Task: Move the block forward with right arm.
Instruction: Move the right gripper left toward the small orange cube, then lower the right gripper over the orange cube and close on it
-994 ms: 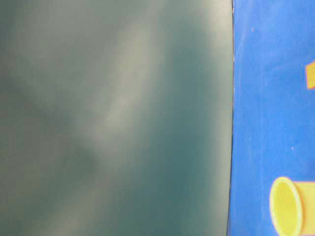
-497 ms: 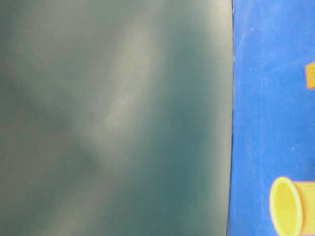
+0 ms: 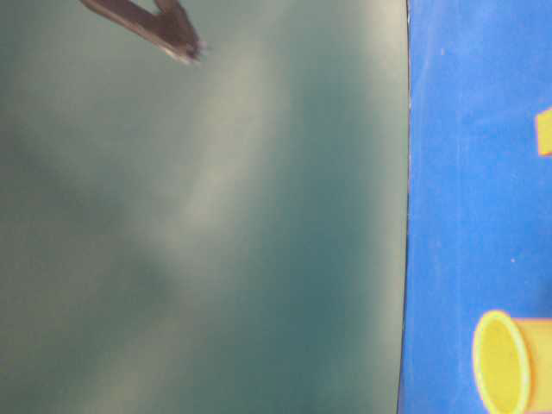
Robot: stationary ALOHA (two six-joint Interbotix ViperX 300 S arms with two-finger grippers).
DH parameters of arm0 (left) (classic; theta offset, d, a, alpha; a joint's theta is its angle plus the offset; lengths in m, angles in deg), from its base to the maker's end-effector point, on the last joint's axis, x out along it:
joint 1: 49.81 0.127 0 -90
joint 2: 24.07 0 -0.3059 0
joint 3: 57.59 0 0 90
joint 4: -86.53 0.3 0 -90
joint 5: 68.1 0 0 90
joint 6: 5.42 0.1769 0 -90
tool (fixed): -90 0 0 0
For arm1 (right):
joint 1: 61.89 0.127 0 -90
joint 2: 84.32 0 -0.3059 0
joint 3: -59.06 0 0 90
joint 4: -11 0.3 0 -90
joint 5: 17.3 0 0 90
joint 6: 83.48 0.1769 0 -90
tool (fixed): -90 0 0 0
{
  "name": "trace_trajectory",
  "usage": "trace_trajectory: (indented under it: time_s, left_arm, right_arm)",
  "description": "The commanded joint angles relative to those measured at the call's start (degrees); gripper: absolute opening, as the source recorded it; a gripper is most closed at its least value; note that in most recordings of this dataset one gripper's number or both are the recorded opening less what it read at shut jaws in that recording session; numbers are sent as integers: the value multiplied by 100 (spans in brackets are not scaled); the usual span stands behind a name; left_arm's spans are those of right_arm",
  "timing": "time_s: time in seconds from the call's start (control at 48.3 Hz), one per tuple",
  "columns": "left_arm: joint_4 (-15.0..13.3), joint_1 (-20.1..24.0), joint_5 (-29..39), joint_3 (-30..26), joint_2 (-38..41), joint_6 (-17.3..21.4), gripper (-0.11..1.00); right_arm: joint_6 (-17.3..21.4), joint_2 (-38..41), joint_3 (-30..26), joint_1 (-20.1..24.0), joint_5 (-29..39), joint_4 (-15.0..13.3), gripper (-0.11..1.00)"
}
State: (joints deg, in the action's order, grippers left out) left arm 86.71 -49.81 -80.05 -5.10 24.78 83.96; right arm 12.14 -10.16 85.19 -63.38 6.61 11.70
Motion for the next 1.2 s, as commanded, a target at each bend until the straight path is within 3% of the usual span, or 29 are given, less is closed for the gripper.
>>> trace_trajectory:
  time_s: [0.0,0.642,1.18]
  left_arm:
    - [9,9,-26,-211,44,-9,0]
    - [9,9,-35,-299,44,-9,0]
    - [9,9,-35,-360,44,-9,0]
  right_arm:
    - [-18,141,-264,-9,18,0,0]
    - [-123,1011,-598,-9,448,-53,2]
    - [-123,1942,-624,44,229,-44,48]
